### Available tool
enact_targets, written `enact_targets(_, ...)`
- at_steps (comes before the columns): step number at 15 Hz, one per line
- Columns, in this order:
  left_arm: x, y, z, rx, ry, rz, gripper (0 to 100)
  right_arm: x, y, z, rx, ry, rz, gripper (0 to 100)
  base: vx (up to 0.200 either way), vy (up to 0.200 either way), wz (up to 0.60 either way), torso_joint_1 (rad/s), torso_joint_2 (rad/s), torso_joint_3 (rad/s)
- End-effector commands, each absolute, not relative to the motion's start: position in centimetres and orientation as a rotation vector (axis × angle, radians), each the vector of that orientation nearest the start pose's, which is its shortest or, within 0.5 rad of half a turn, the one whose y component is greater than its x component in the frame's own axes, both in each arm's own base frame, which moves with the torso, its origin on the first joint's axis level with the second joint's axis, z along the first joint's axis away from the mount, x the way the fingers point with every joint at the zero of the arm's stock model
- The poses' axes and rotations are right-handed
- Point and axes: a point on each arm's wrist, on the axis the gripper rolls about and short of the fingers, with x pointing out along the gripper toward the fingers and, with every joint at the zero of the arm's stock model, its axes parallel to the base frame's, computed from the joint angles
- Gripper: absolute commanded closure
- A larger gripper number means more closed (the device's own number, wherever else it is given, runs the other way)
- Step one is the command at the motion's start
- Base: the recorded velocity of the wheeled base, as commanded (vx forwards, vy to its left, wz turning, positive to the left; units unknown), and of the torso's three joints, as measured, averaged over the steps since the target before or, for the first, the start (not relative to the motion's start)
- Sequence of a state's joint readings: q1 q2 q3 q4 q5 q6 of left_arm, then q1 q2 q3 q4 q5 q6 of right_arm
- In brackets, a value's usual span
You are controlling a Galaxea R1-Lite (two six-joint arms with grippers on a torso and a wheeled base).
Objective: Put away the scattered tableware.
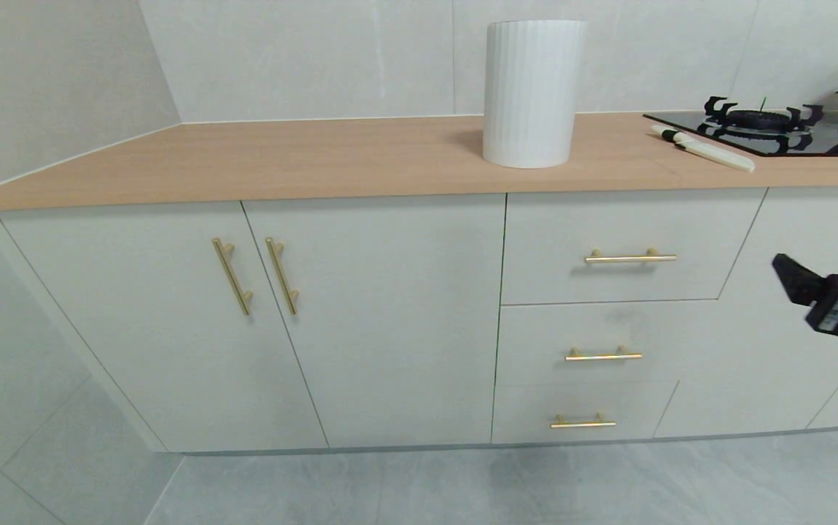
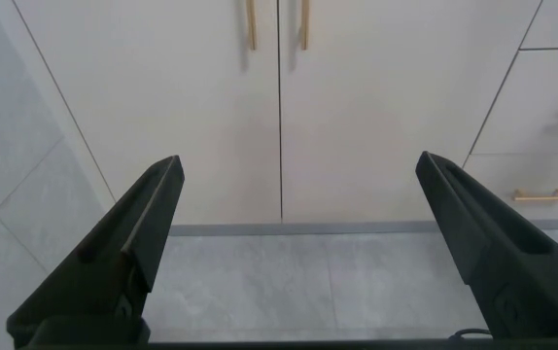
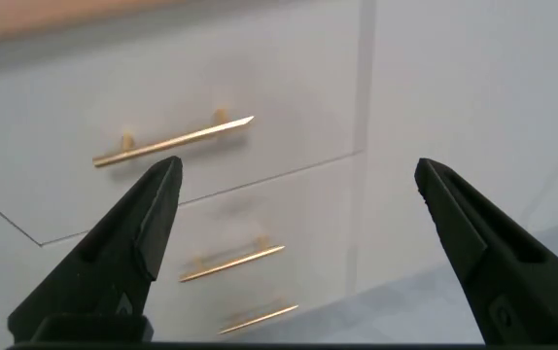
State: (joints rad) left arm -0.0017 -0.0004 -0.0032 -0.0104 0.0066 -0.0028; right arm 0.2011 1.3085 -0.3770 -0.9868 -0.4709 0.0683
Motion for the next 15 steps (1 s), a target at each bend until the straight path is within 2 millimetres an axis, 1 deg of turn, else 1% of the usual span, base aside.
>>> enact_targets(1,-2.3,0.0,7.7,-0.003,-0.014,0.005,0,10.3,0.5,20.5,-0.018,-0.193,-0.345,0,0.0,0.0,0.0,0.0,0.0,0.0)
enact_targets(2,-2.3,0.0,7.7,-0.003,-0.014,0.006,0,7.2,-0.1,19.8,-0.094,-0.212,-0.374,0,0.0,0.0,0.0,0.0,0.0,0.0)
enact_targets(4,-2.3,0.0,7.7,-0.003,-0.014,0.005,0,2.7,-0.7,18.8,-0.168,-0.232,-0.389,0,0.0,0.0,0.0,0.0,0.0,0.0)
enact_targets(6,-2.3,0.0,7.7,-0.003,-0.014,0.008,0,-1.0,-1.2,17.5,-0.175,-0.212,-0.436,0,0.0,0.0,0.0,0.0,0.0,0.0)
enact_targets(7,-2.3,0.0,7.7,-0.003,-0.014,0.006,0,-2.7,-1.3,16.6,-0.182,-0.195,-0.451,0,0.0,0.0,0.0,0.0,0.0,0.0)
enact_targets(8,-2.3,0.0,7.7,-0.003,-0.014,0.006,0,-3.8,-1.4,15.7,-0.185,-0.183,-0.456,0,0.0,0.0,0.0,0.0,0.0,0.0)
enact_targets(9,-2.3,0.0,7.7,-0.003,-0.014,0.006,0,-4.2,-1.4,15.3,-0.181,-0.174,-0.469,0,0.0,0.0,0.0,0.0,0.0,0.0)
enact_targets(10,-2.3,0.0,7.7,-0.003,-0.014,0.006,0,-4.4,-1.4,15.4,-0.166,-0.184,-0.517,0,0.0,0.0,0.0,0.0,0.0,0.0)
enact_targets(11,-2.3,0.0,7.7,-0.003,-0.014,0.006,0,-4.7,-1.3,14.9,-0.16,-0.186,-0.567,0,0.0,0.0,0.0,0.0,0.0,0.0)
enact_targets(12,-2.3,0.0,7.7,-0.003,-0.014,0.005,0,-4.6,-1.2,13.0,-0.169,-0.157,-0.603,0,0.0,0.0,0.0,0.0,0.0,0.0)
enact_targets(13,-2.3,0.0,7.7,-0.003,-0.014,0.005,0,-3.8,-1.2,11.4,-0.156,-0.123,-0.602,0,0.0,0.0,0.0,0.0,0.0,0.0)
enact_targets(14,-2.3,0.0,7.7,-0.003,-0.014,0.005,0,-3.2,-1.2,10.1,-0.118,-0.116,-0.585,0,0.0,0.0,0.0,0.0,0.0,0.0)
enact_targets(15,-2.3,0.0,7.7,-0.003,-0.014,0.006,0,-2.7,-1.1,9.0,-0.108,-0.098,-0.527,0,0.0,0.0,0.0,0.0,0.0,0.0)
